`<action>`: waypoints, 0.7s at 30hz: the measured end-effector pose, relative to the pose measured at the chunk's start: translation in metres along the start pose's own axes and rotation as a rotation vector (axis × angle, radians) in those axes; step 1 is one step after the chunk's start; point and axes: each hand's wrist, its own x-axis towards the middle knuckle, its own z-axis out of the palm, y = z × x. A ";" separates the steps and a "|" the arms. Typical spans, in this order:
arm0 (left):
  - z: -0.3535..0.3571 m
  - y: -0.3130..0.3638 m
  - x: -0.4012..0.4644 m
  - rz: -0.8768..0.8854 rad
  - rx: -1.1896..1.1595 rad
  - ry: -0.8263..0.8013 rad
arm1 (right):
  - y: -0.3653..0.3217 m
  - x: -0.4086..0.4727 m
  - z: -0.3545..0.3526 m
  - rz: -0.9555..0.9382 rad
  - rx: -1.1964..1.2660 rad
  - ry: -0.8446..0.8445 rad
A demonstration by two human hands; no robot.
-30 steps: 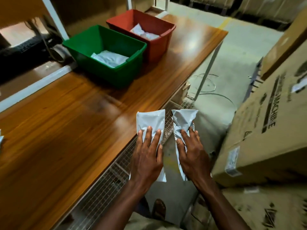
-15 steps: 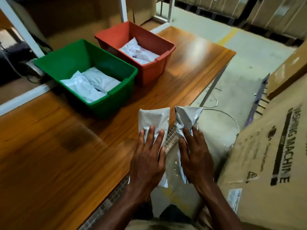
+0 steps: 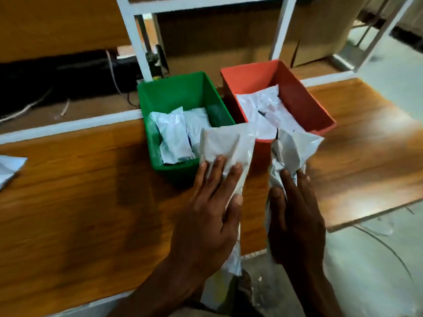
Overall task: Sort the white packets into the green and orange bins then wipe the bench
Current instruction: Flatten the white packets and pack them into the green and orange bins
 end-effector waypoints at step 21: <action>-0.022 -0.132 0.179 -0.432 0.230 0.131 | -0.103 0.178 0.162 -0.380 -0.013 -0.320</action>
